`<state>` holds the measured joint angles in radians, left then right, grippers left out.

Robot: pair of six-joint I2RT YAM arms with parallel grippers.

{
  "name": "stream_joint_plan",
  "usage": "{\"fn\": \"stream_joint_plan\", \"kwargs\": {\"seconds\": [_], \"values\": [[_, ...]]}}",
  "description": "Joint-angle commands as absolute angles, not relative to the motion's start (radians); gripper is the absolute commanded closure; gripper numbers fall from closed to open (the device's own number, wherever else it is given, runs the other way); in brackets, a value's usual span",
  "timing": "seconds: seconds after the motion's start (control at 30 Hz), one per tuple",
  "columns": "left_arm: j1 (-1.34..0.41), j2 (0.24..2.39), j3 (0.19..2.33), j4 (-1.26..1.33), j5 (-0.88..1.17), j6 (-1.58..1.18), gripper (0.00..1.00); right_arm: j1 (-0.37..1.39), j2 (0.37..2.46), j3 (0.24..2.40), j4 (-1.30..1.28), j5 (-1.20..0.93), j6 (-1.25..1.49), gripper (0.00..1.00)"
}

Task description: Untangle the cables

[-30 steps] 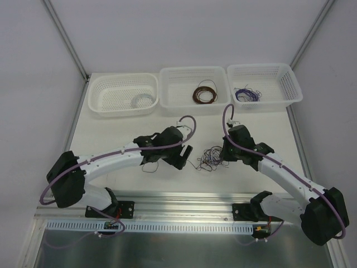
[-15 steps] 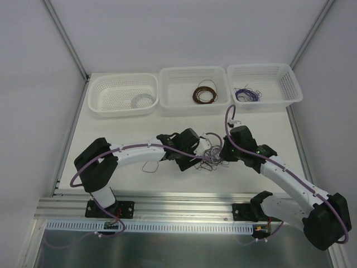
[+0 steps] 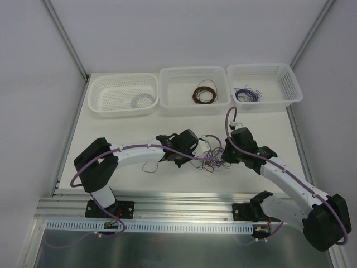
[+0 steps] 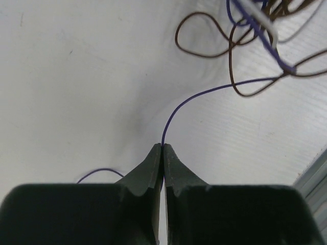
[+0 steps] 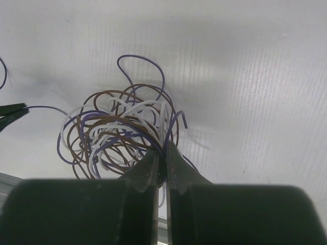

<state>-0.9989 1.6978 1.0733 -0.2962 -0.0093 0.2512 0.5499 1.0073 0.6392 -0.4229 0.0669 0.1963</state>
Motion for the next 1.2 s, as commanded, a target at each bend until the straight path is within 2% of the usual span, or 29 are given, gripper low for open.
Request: {"fn": "stream_joint_plan", "kwargs": {"seconds": [0.0, 0.33, 0.53, 0.9, 1.03, 1.17], "values": [[-0.96, 1.55, 1.026, -0.287, -0.037, 0.203, 1.0, 0.515, 0.977, 0.626, -0.423, 0.09, 0.201, 0.99], [-0.721, 1.03, 0.901, -0.307, -0.112, 0.003, 1.0, 0.416, 0.977, 0.595, -0.456, 0.083, 0.236, 0.99], [-0.572, 0.826, 0.952, -0.449, -0.259, -0.077, 1.0, 0.388, 0.982, 0.589, -0.466, 0.089, 0.241, 0.99], [-0.361, 0.775, 1.178, -0.679, -0.576, -0.15, 1.0, 0.333, 0.973, 0.581, -0.495, 0.1, 0.235, 0.99], [-0.298, 0.787, 1.229, -0.715, -0.644, -0.167, 1.0, 0.301, 0.971, 0.577, -0.511, 0.1, 0.235, 0.99], [-0.275, 0.804, 1.267, -0.724, -0.583, -0.181, 1.0, 0.293, 0.965, 0.574, -0.502, 0.08, 0.235, 0.99]]}}
